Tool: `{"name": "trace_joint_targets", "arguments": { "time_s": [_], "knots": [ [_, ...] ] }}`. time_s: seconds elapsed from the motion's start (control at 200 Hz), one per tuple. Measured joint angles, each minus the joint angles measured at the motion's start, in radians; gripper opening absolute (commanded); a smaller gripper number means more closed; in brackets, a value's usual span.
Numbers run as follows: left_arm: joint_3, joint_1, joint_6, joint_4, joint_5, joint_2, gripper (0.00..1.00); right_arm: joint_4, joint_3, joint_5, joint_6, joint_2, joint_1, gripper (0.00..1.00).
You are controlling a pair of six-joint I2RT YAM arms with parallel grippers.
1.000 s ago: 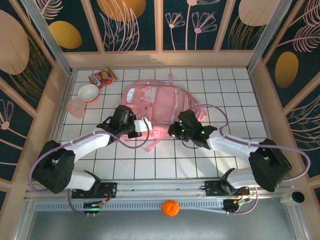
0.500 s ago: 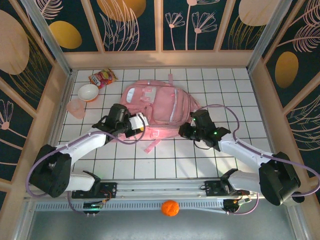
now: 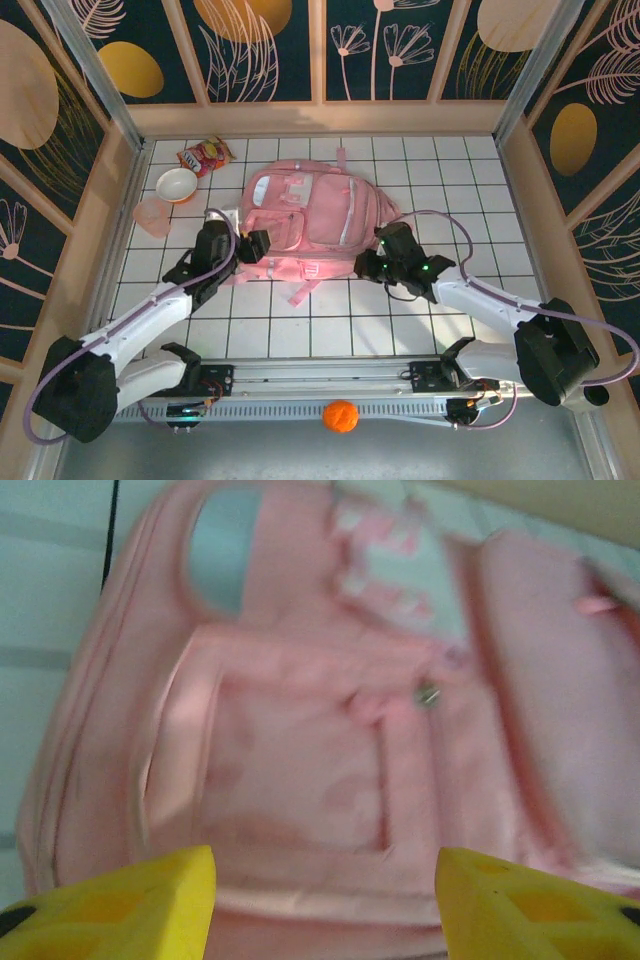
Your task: Pack the student bag
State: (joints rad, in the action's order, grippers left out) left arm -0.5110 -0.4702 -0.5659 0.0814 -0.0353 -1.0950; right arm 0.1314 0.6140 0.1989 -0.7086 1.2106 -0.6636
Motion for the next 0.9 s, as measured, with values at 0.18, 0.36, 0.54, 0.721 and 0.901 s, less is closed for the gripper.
{"name": "trace_joint_targets", "arguments": {
  "time_s": [0.18, 0.36, 0.54, 0.721, 0.901],
  "knots": [
    [0.034, 0.002, -0.176, 0.037, -0.001, -0.089, 0.62, -0.007, 0.0, -0.021, -0.012, 0.01, -0.042, 0.0],
    [0.031, 0.024, -0.225, 0.136, -0.053, -0.159, 0.62, -0.058, -0.027, -0.034, -0.059, 0.01, -0.1, 0.0],
    [-0.061, 0.061, -0.212, 0.244, -0.056, -0.351, 0.66, -0.137, -0.054, -0.043, -0.121, 0.032, -0.173, 0.0],
    [-0.212, 0.08, -0.133, 0.325, -0.036, -0.52, 0.72, -0.196, -0.046, -0.048, -0.147, 0.095, -0.229, 0.0],
    [-0.276, 0.077, 0.121, 0.335, 0.039, -0.493, 0.77, -0.195, -0.019, -0.039, -0.138, 0.098, -0.221, 0.0]
  ]
}}
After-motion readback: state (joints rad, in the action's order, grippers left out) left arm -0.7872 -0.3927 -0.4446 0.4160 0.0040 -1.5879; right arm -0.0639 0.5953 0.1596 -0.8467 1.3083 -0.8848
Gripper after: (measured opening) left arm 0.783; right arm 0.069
